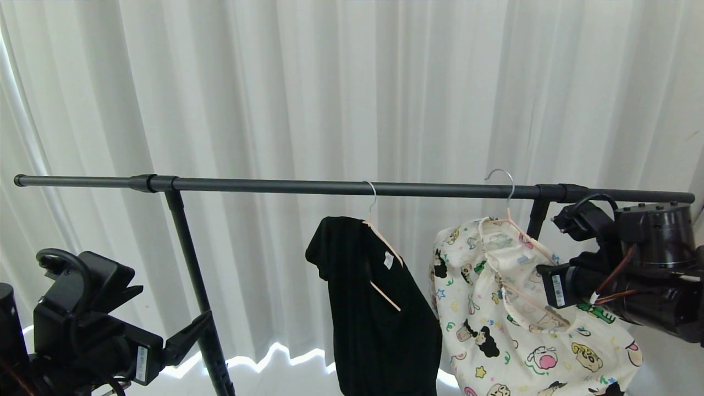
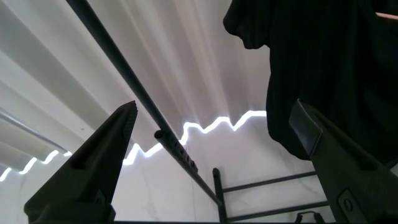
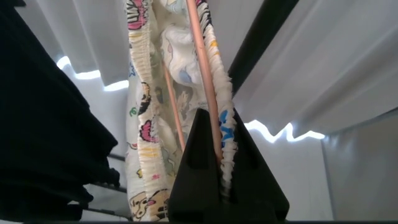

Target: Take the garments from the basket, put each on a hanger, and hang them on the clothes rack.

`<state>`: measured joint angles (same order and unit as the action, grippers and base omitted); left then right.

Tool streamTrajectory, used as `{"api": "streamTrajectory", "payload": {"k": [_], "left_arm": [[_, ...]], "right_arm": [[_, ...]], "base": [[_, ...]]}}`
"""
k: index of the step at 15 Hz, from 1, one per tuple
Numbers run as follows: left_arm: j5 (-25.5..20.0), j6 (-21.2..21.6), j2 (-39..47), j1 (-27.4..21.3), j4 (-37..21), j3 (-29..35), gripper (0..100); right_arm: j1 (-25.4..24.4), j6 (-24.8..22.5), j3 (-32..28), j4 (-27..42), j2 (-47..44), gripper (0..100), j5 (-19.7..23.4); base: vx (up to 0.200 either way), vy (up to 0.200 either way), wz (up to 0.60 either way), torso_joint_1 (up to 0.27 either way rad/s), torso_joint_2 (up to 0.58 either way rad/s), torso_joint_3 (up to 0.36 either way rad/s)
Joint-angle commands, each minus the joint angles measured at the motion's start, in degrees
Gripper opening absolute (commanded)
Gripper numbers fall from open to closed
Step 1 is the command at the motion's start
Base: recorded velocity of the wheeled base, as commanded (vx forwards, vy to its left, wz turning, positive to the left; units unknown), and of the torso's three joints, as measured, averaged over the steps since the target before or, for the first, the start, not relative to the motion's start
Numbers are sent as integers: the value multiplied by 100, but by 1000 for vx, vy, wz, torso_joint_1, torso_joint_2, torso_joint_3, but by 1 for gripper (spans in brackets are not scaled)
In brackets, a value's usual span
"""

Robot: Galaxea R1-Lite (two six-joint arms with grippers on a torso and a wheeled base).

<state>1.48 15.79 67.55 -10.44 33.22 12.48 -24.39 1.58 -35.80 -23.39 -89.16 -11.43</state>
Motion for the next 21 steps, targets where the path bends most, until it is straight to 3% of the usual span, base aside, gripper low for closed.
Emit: {"api": "streamTrajectory", "payload": {"k": [1,12,13,17,21], "left_arm": [[2,21,-40,-2,9,0,100],[2,39,-31,-117,9,-18,100],[2,39,-31,-117,9,-18,100],[2,30,-40,-117,9,-18,100],[19,39,-66,-90,9,-35,100]], "right_arm": [[-4,9,-6,-42,-295,0,1],[-22,9,-32,-245,-427,0,-8],[-22,9,-32,-245,-409,100,-8],[-39,-9,3,-280,-163,100,-17],[-92,-18,153,-236,874,100,-8]], "base": [[0,0,0,0,0,0],[0,0,0,0,0,0],[0,0,0,0,0,0],[0,0,0,0,0,0],[0,0,0,0,0,0]]}}
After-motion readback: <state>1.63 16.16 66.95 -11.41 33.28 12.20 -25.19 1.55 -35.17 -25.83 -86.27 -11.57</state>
